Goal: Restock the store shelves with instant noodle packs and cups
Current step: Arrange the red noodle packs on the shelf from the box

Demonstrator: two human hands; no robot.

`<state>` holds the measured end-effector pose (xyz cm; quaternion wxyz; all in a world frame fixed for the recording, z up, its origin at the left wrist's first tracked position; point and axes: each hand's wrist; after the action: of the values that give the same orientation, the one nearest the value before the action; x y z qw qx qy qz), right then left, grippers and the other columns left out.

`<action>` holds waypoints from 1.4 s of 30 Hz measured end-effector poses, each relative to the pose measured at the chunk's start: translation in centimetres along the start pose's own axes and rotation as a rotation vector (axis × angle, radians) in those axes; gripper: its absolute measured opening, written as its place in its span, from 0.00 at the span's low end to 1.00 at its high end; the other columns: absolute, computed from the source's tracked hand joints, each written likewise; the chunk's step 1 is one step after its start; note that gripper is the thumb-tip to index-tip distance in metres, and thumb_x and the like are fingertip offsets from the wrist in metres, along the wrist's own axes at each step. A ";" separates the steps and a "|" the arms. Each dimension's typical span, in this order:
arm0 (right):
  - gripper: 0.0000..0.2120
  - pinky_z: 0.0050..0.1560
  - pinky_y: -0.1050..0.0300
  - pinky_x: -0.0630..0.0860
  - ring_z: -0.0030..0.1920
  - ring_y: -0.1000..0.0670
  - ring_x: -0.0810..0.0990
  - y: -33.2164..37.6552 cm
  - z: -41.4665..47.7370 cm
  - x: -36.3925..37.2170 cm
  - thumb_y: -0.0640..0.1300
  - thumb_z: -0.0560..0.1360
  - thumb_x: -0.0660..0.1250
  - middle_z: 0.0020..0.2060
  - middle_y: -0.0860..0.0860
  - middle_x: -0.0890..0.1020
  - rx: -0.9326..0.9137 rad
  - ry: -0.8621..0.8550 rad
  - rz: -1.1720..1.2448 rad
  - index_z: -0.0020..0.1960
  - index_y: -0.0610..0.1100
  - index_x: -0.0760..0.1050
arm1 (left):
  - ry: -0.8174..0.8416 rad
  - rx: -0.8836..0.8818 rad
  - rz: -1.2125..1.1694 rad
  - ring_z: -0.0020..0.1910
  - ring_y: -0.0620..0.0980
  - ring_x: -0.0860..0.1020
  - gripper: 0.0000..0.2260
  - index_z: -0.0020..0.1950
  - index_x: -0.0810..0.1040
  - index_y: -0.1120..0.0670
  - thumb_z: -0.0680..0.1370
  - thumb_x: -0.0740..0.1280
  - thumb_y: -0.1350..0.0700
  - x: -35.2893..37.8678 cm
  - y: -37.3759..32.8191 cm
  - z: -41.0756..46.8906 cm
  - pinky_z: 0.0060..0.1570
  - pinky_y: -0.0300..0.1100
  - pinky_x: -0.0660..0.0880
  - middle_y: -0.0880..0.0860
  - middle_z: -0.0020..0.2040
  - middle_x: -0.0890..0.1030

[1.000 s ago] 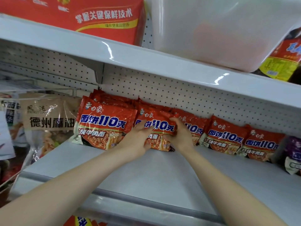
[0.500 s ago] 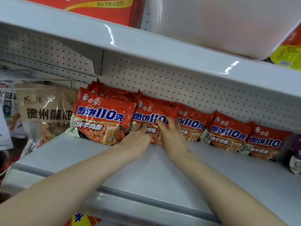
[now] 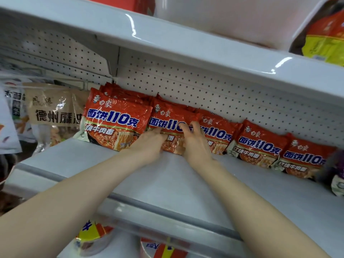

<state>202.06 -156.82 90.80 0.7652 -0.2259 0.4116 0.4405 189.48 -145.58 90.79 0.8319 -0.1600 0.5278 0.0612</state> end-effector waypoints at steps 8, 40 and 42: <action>0.29 0.57 0.47 0.75 0.59 0.40 0.77 1.3 -6.2 -5.4 0.45 0.73 0.74 0.66 0.41 0.71 0.120 -0.133 0.166 0.72 0.45 0.70 | -0.268 -0.084 -0.363 0.61 0.49 0.77 0.17 0.67 0.76 0.52 0.78 0.69 0.55 -2.9 -1.9 -4.5 0.62 0.47 0.73 0.50 0.63 0.79; 0.09 0.45 0.53 0.78 0.46 0.55 0.77 -4.6 -49.9 -8.9 0.44 0.78 0.68 0.53 0.51 0.79 0.547 -0.156 0.337 0.58 0.47 0.78 | 0.094 0.008 -0.732 0.40 0.39 0.79 0.08 0.54 0.81 0.50 0.76 0.69 0.58 12.1 -24.2 -28.7 0.48 0.36 0.75 0.43 0.47 0.81; 0.09 0.46 0.52 0.78 0.45 0.55 0.78 -7.2 -52.3 -8.8 0.43 0.77 0.69 0.53 0.50 0.79 0.571 -0.127 0.369 0.57 0.46 0.79 | 0.138 -0.016 -0.728 0.41 0.43 0.80 0.08 0.54 0.80 0.51 0.76 0.69 0.60 14.5 -26.7 -29.9 0.47 0.34 0.74 0.46 0.48 0.82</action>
<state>183.34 -201.84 68.68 0.7292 0.1035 0.5036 0.4515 177.39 -181.60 71.51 0.7602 -0.3476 0.4908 -0.2457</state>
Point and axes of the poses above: each hand's wrist, its own z-axis towards the middle knuckle, its own x-axis out of the palm, y = z × x
